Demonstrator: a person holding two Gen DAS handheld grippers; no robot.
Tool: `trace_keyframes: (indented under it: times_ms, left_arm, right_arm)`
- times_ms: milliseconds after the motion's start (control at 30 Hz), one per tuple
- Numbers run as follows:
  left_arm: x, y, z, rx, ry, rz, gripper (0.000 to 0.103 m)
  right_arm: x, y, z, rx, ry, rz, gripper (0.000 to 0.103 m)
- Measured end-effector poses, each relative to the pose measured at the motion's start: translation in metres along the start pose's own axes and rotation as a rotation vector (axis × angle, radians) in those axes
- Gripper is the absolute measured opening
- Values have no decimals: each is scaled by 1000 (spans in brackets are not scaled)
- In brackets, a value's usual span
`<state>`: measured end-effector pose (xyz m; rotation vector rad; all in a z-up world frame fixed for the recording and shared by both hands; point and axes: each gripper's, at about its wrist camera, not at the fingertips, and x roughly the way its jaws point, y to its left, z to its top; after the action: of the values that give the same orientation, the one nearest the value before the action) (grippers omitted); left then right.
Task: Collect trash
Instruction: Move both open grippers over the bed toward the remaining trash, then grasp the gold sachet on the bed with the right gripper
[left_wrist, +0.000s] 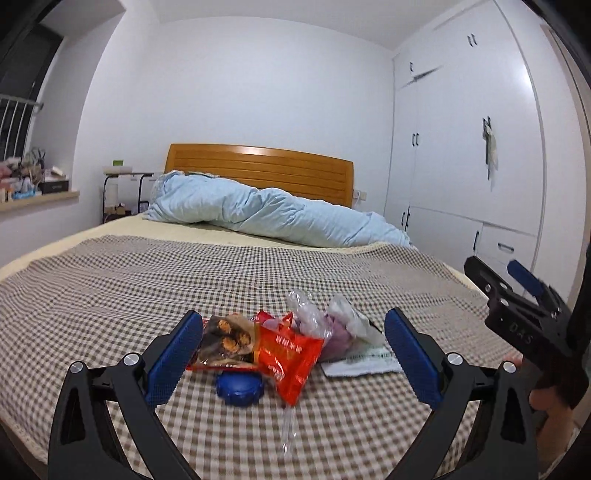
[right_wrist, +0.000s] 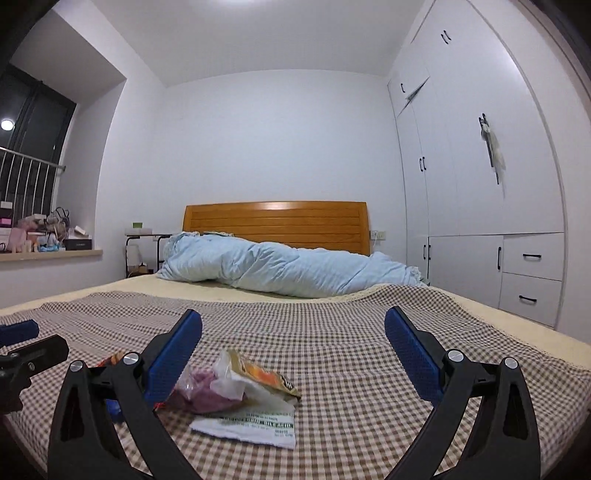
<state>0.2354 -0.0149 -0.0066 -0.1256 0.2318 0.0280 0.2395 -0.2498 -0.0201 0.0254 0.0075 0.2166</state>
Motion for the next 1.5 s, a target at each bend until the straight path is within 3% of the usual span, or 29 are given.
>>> trace_keyframes:
  times_ms: [267, 567, 967, 1100, 1333, 1500]
  left_arm:
    - [33, 7, 13, -58, 6, -1, 95]
    - [70, -1, -1, -54, 70, -7, 95]
    - [76, -6, -14, 0, 121, 0, 95]
    - [73, 2, -11, 15, 120, 13, 95]
    - [80, 20, -5, -13, 133, 26, 95]
    - [87, 26, -4, -19, 150, 15, 95]
  right_arm:
    - [22, -8, -2, 37, 32, -11, 95]
    - [35, -26, -4, 84, 102, -25, 95]
    - [65, -18, -26, 84, 357, 15, 95]
    - [69, -14, -28, 103, 374, 7, 95]
    - [98, 3, -26, 130, 402, 76, 95]
    - [155, -2, -34, 234, 576, 62, 95]
